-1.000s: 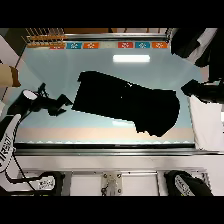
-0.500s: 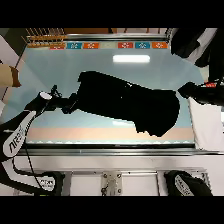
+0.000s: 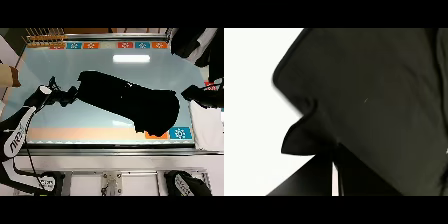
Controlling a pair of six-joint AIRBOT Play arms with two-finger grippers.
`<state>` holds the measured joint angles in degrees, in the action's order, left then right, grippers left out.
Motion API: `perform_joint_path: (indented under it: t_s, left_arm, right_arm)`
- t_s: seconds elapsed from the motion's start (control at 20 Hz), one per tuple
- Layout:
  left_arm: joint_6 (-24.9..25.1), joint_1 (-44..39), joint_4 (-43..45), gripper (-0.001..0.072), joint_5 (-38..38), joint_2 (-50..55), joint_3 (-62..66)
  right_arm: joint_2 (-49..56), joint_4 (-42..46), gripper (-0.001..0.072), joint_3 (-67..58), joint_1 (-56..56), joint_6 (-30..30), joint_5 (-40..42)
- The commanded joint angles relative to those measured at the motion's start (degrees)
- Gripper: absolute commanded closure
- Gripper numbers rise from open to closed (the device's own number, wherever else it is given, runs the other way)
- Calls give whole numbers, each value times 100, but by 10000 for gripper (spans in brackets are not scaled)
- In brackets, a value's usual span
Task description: Fold the clothes and pants, and hang the long-sleeved shirts on hangers.
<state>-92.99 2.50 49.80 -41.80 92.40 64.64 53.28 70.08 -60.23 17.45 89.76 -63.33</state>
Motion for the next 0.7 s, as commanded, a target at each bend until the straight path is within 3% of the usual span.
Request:
perform_joint_path:
  t_s: [0.0,0.25,0.65]
  left_arm:
    - [17,129,807,699,-44,-671,-605]
    - [17,129,1283,699,-57,-1679,-1528]
    - [15,129,1316,699,-85,-1947,-1668]
  right_arm:
    - [11,39,135,660,706,9,-295]
    - [680,-79,121,2140,1438,-42,173]
    - [2422,-2413,123,2365,876,-1880,1086]
